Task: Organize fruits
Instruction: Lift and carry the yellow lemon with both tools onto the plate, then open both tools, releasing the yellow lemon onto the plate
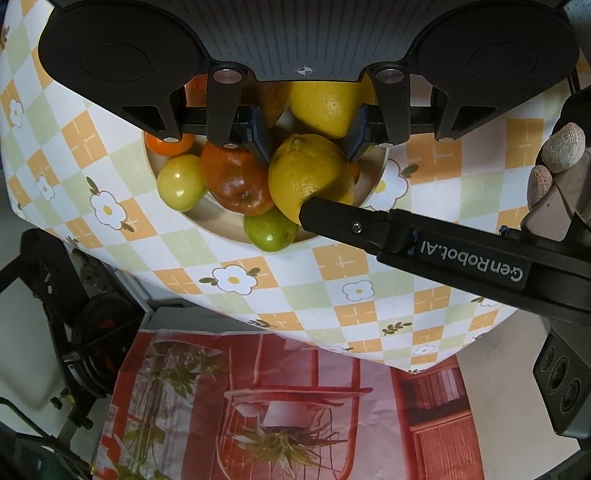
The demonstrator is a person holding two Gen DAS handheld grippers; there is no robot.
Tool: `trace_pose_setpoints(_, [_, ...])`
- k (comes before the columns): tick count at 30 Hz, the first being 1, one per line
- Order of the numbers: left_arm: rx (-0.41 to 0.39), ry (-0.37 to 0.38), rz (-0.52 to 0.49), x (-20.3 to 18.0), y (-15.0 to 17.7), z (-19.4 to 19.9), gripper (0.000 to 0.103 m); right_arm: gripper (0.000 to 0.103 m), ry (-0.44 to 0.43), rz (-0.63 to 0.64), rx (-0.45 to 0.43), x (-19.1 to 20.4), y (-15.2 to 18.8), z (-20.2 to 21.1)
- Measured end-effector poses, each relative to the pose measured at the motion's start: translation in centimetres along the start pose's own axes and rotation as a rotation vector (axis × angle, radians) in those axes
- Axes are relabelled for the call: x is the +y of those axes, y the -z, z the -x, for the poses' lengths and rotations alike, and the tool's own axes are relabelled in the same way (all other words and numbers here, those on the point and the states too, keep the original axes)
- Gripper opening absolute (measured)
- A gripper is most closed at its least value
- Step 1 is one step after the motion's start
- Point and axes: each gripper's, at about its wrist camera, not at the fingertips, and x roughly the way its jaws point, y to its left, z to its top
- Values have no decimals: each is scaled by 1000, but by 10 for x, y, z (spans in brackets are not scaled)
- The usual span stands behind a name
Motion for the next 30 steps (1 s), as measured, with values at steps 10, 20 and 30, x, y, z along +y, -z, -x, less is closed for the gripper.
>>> trace_pose_setpoints(10, [-3, -42, -28, -7, 0, 4, 38, 38, 19, 3, -5, 3, 2, 4])
trace_pose_setpoints(20, [-42, -81, -40, -7, -1, 24, 38, 38, 39, 20, -15, 5, 6, 12])
trace_pose_setpoints(30, [-79, -139, -85, -17, 6, 51, 39, 39, 77, -10, -53, 0, 15, 33])
